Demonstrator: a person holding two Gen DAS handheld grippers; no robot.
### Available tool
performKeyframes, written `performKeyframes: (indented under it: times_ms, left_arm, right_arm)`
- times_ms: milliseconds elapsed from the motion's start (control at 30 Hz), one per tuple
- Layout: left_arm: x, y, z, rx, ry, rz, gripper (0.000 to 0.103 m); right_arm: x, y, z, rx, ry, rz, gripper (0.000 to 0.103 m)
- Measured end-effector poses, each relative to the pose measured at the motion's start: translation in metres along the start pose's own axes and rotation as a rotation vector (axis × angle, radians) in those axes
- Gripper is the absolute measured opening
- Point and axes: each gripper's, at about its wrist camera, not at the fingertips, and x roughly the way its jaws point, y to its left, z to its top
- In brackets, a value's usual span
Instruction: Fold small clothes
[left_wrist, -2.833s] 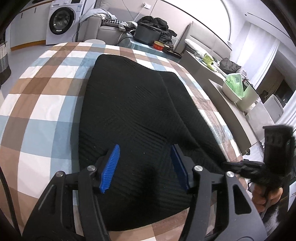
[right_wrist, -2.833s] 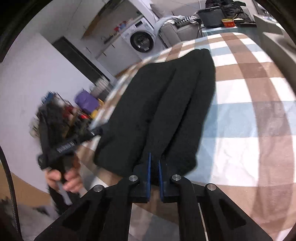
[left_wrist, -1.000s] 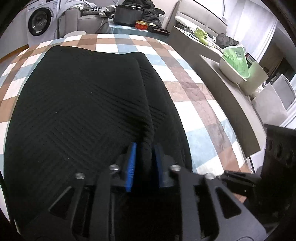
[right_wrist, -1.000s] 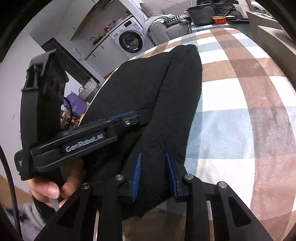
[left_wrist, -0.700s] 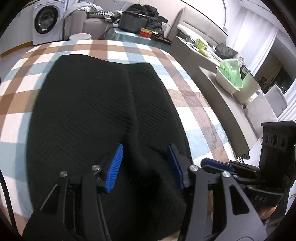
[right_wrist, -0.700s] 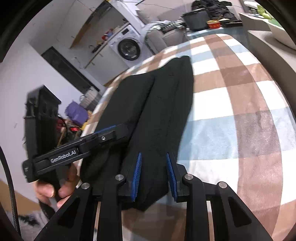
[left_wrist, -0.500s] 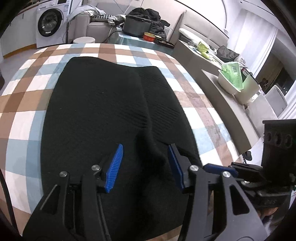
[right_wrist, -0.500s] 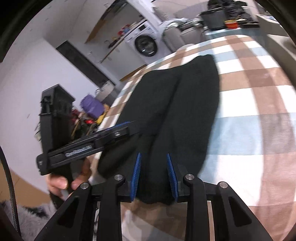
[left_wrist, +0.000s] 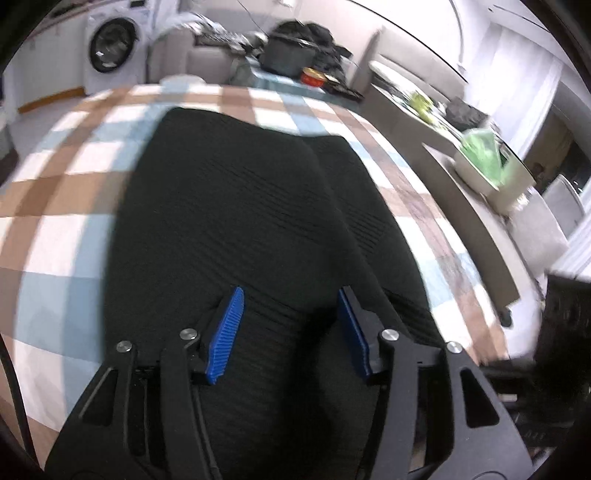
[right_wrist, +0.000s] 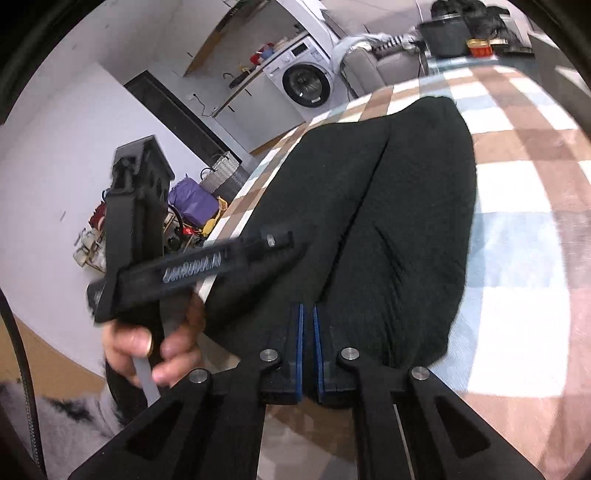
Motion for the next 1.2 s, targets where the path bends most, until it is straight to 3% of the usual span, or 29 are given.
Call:
performKeyframes:
  times_ms: [67,167,267,300,467,600,767,900,1067,1200]
  left_arm:
    - [0.005,0.005,0.004,-0.024,0.012,0.007,0.054]
    - [0.014,0.001,0.005,0.012,0.036,0.035,0.054]
    - [0.02,-0.009,0.004,0.072,0.053,0.06,0.056]
    - [0.021,-0.012,0.003,0.082,0.056,0.069,0.057]
    - [0.025,-0.012,0.003,0.074,0.059,0.04,0.063]
    - [0.022,-0.003,0.004,0.036,0.056,0.001,0.063]
    - [0.013,-0.001,-0.001,0.037,0.067,-0.004,0.063]
    - [0.002,0.006,-0.005,0.016,0.07,-0.014,0.063]
    - [-0.014,0.01,-0.009,0.026,0.055,0.005,0.063]
    - [-0.023,0.016,-0.012,0.051,0.041,0.025,0.063]
  right_arm:
    - [0.011,-0.007,-0.002,0.016,0.052,-0.027,0.005]
    - [0.009,-0.005,0.007,0.05,0.062,-0.009,0.011]
    - [0.004,-0.002,0.018,0.059,-0.011,-0.025,0.032]
    - [0.005,-0.001,0.02,0.061,-0.026,-0.029,0.035]
    - [0.031,-0.002,0.029,0.046,0.004,-0.025,0.035]
    - [0.04,-0.006,0.03,0.055,-0.027,-0.072,0.007]
    - [0.029,-0.013,0.025,0.077,-0.062,-0.117,0.003]
    - [0.022,-0.02,0.025,0.113,-0.024,-0.12,0.004]
    - [0.019,-0.015,0.04,0.124,-0.052,-0.124,0.013]
    - [0.034,-0.008,0.064,0.122,-0.056,-0.11,0.031]
